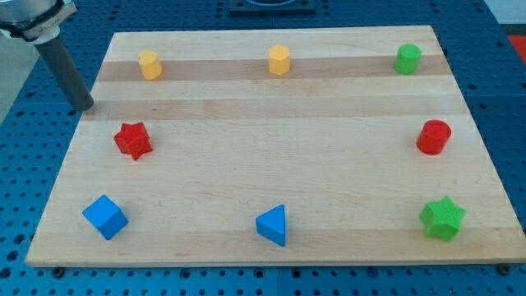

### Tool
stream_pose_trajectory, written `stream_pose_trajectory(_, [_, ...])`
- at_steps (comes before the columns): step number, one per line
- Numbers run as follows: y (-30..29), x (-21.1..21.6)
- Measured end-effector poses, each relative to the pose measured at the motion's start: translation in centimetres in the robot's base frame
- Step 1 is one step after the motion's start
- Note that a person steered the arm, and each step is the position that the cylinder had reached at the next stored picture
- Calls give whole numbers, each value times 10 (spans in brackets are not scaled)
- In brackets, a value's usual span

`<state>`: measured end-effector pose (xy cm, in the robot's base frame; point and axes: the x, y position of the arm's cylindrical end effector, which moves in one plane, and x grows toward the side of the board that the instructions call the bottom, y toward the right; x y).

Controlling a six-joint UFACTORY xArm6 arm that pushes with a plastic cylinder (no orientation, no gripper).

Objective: Slide the yellow heart slightly right

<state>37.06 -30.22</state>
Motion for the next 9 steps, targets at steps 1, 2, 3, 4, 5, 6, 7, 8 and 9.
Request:
stream_pose_trajectory(1, [1,-47])
stream_pose_trajectory(2, [28,-68])
stream_pose_trajectory(3, [59,-90])
stream_pose_trajectory(4, [70,-93])
stream_pose_trajectory(5, [82,-93])
stream_pose_trajectory(6, [105,-93])
stream_pose_trajectory(7, [148,-93])
stream_pose_trajectory(8, [198,-95])
stream_pose_trajectory(9, [220,-95])
